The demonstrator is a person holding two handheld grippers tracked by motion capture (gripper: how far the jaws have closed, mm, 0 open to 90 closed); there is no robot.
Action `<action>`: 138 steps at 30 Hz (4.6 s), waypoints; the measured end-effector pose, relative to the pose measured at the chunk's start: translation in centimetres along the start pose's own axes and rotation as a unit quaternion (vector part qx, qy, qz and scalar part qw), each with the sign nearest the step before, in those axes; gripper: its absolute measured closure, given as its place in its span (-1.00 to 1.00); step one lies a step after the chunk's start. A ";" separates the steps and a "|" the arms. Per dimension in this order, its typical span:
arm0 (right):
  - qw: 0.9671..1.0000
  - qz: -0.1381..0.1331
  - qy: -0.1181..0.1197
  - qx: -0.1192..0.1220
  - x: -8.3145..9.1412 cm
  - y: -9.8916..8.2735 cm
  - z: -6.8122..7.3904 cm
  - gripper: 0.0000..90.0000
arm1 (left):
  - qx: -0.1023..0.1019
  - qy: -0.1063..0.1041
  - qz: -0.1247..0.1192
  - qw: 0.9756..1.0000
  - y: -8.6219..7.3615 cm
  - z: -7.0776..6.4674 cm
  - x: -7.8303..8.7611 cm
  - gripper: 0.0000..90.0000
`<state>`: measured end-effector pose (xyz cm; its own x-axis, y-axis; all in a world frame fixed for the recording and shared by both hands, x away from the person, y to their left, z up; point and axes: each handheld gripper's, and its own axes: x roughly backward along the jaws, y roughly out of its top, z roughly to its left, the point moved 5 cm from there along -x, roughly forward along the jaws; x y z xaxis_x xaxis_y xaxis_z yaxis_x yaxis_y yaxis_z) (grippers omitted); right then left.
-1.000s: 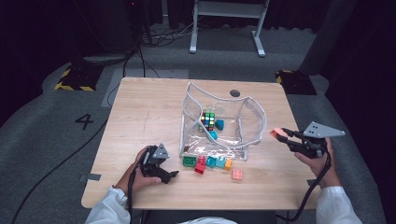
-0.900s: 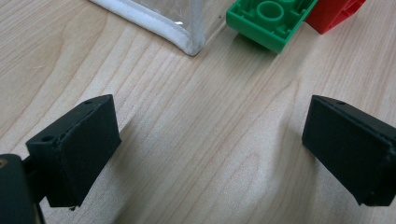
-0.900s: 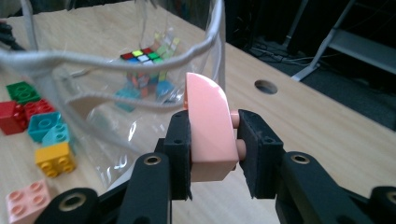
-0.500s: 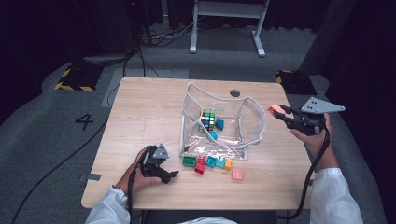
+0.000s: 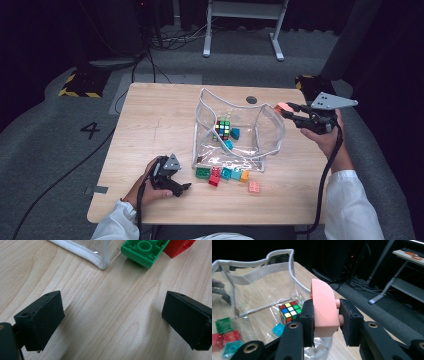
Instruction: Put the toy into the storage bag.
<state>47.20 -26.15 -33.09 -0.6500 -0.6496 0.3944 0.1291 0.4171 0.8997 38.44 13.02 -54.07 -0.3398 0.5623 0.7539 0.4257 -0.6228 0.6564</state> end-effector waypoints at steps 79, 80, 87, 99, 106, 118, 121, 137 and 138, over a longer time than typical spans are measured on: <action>0.996 0.076 0.025 0.026 0.8 -1.3 2.2 -0.23 | 0.001 -0.001 0.000 1.000 0.0 0.0 0.0 -0.91; 0.997 0.072 0.023 0.024 1.1 -1.5 2.1 -0.23 | 0.000 0.000 0.000 1.000 0.0 0.0 0.0 -0.91; 0.998 0.054 -0.011 0.006 3.7 -3.3 1.5 -0.24 | 0.000 0.000 0.000 1.000 0.0 0.0 0.0 -0.91; 0.998 0.066 -0.004 -0.013 4.3 -9.1 3.0 -0.26 | 0.000 0.000 0.000 1.000 0.0 0.0 0.0 -0.91; 0.997 0.077 0.024 -0.016 3.2 -12.4 5.0 -0.26 | 0.002 0.000 0.000 1.000 0.0 0.0 0.0 -0.91; 0.992 0.098 0.079 -0.033 1.2 -16.7 8.5 -0.23 | 0.000 0.001 -0.002 1.000 0.0 -0.1 0.0 -0.91; 0.989 0.107 0.095 -0.033 0.7 -17.5 9.3 -0.23 | -0.001 0.001 -0.002 1.000 0.0 -0.1 0.0 -0.91; 0.977 0.135 0.167 0.001 -1.9 -19.0 13.9 -0.24 | -0.001 -0.003 0.000 1.000 -0.1 -0.1 0.0 -0.91; 0.977 0.133 0.166 0.002 -2.1 -19.0 14.0 -0.24 | -0.002 -0.003 0.000 1.000 0.0 -0.1 0.0 -0.91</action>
<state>35.63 -23.73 -53.61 -0.3144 -0.6878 0.6543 0.2564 0.6021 0.7562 38.30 12.99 -54.08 -0.3353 0.5651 0.7538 0.4232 -0.6246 0.6564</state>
